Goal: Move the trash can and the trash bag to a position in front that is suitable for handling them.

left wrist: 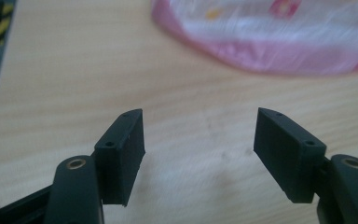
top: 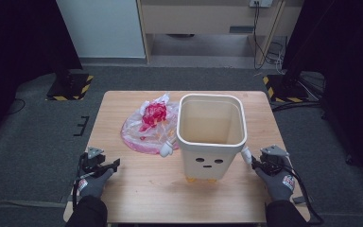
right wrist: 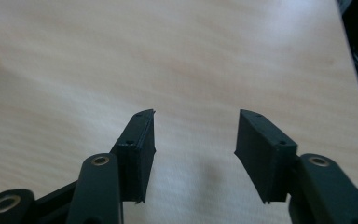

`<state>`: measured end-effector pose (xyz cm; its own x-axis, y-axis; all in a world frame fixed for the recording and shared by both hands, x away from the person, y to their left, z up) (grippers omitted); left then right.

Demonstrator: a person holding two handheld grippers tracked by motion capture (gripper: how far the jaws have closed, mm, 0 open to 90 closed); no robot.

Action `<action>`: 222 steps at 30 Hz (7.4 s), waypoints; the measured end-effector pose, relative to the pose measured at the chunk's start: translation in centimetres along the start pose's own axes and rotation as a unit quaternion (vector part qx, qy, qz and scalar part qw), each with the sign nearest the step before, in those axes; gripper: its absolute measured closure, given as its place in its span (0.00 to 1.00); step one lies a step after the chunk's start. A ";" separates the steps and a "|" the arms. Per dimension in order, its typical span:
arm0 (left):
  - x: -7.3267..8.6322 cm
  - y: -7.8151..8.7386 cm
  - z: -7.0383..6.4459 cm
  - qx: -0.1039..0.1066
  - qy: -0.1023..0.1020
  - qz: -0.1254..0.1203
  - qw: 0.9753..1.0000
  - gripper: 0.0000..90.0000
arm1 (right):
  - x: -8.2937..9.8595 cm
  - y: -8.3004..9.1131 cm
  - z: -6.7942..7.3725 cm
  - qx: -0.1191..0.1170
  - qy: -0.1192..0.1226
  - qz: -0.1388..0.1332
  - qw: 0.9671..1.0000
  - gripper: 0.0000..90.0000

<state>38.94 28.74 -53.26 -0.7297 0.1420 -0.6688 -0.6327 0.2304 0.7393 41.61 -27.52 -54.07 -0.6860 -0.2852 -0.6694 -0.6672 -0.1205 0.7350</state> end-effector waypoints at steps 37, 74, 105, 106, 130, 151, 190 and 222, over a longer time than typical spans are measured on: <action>-8.7 9.9 -16.3 0.144 -0.168 -0.178 0.959 0.33 | -8.0 13.3 4.6 -0.201 0.024 -0.165 0.965 0.53; -7.3 7.5 -17.2 0.131 -0.187 -0.140 0.963 0.58 | -6.4 11.7 7.3 -0.249 0.050 -0.108 0.961 0.68; -5.8 9.9 -12.3 0.122 -0.139 -0.159 0.970 0.52 | -6.8 12.1 12.4 -0.292 0.086 -0.119 0.945 0.63; -5.8 9.8 -12.4 0.119 -0.143 -0.158 0.970 0.52 | -6.7 12.1 12.4 -0.293 0.087 -0.117 0.945 0.64; -5.7 9.7 -12.3 0.134 -0.145 -0.150 0.969 0.60 | -6.6 12.4 12.7 -0.297 0.093 -0.101 0.945 0.65; -3.4 10.9 -16.5 0.123 -0.176 -0.143 0.966 0.58 | -6.7 11.3 10.8 -0.223 0.068 -0.132 0.963 0.68; -4.8 9.3 -13.4 0.123 -0.164 -0.143 0.968 0.60 | -6.5 12.8 12.6 -0.260 0.079 -0.104 0.957 0.67; -5.9 11.9 -10.1 0.181 -0.168 -0.135 0.959 0.50 | -7.8 16.0 10.5 -0.284 0.036 -0.152 0.946 0.57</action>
<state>33.09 20.91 -39.71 -0.3879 0.3190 -0.8647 -0.6105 0.6140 0.5003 33.21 -17.29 -38.23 -0.4529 -0.2173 -0.8647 -0.5532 -0.6921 0.4637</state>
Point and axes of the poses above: each handheld gripper's, and its own axes: y roughly backward along the jaws, x roughly out of its underside, z roughly to its left, the point moved 5 cm from there along -y, roughly forward along the jaws, and after that the axes turned 9 degrees about z, right-handed, at the moved point
